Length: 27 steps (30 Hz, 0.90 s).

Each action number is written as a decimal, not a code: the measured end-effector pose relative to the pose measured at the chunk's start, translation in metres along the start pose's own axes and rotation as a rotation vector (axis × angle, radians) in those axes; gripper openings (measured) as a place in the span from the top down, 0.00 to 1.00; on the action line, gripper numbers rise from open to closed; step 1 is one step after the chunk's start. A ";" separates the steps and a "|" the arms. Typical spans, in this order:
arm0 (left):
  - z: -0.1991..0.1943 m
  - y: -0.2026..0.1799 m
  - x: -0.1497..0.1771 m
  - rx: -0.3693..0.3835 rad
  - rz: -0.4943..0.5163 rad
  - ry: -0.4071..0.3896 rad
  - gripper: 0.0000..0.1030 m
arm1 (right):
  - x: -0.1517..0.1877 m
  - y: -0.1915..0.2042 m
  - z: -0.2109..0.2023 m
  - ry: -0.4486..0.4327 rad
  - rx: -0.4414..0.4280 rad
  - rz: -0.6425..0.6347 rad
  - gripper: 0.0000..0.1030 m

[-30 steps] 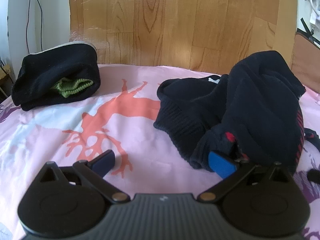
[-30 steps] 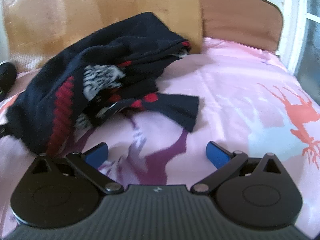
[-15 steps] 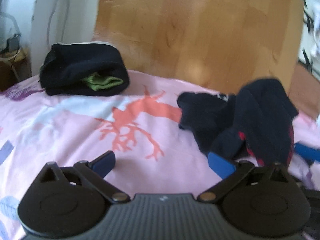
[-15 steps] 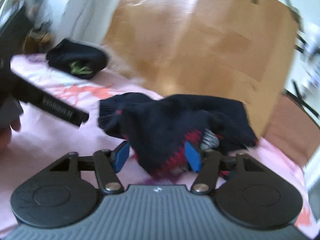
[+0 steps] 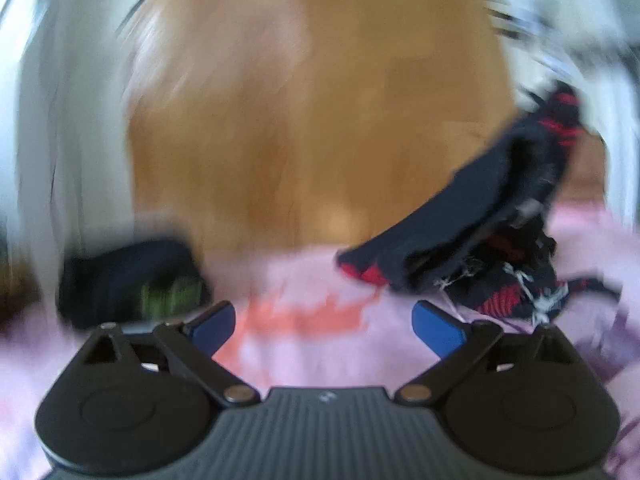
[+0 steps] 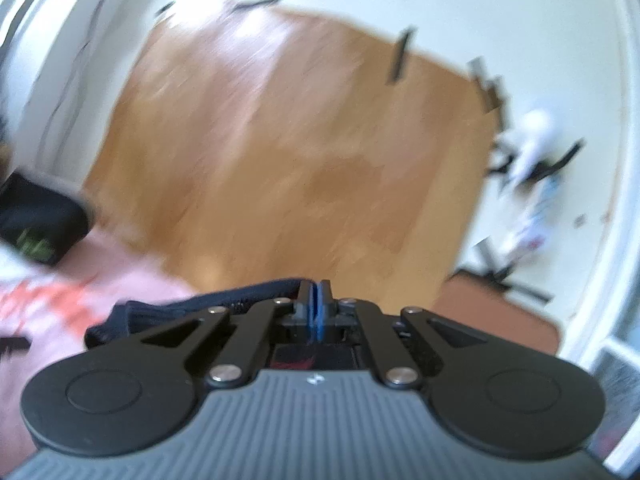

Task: Fold small clothes

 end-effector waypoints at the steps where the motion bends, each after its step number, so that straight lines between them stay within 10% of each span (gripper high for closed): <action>1: 0.000 -0.013 -0.002 -0.003 0.091 -0.036 0.05 | -0.007 -0.012 0.000 -0.032 0.040 -0.012 0.98; 6: 0.022 -0.061 0.000 0.051 0.338 -0.043 0.11 | -0.026 -0.045 -0.004 -0.056 0.062 0.014 0.97; 13: 0.010 -0.018 0.004 0.047 0.207 -0.028 0.13 | 0.031 0.037 -0.022 0.064 -0.280 -0.141 0.88; 19: -0.012 0.025 0.006 -0.024 0.082 -0.026 0.13 | 0.099 0.141 -0.037 0.066 -0.438 -0.480 0.22; 25: -0.028 0.037 0.007 -0.050 0.092 -0.030 0.12 | 0.121 0.165 0.026 0.081 -0.318 -0.702 0.22; 26: -0.027 0.036 0.006 -0.053 0.100 -0.033 0.12 | 0.120 0.163 0.033 0.094 -0.306 -0.700 0.27; 27: -0.026 0.036 0.006 -0.055 0.109 -0.034 0.12 | 0.117 0.159 0.041 0.111 -0.306 -0.687 0.59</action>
Point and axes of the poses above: each gripper's, at about its wrist camera, not at the fingertips, and z roughly the way its jaws point, y to its left, x to its underside, the point moved 7 cm from there along z, roughly the way its jaws point, and after that the axes turned 4 degrees about -z, right-handed, at the moved point
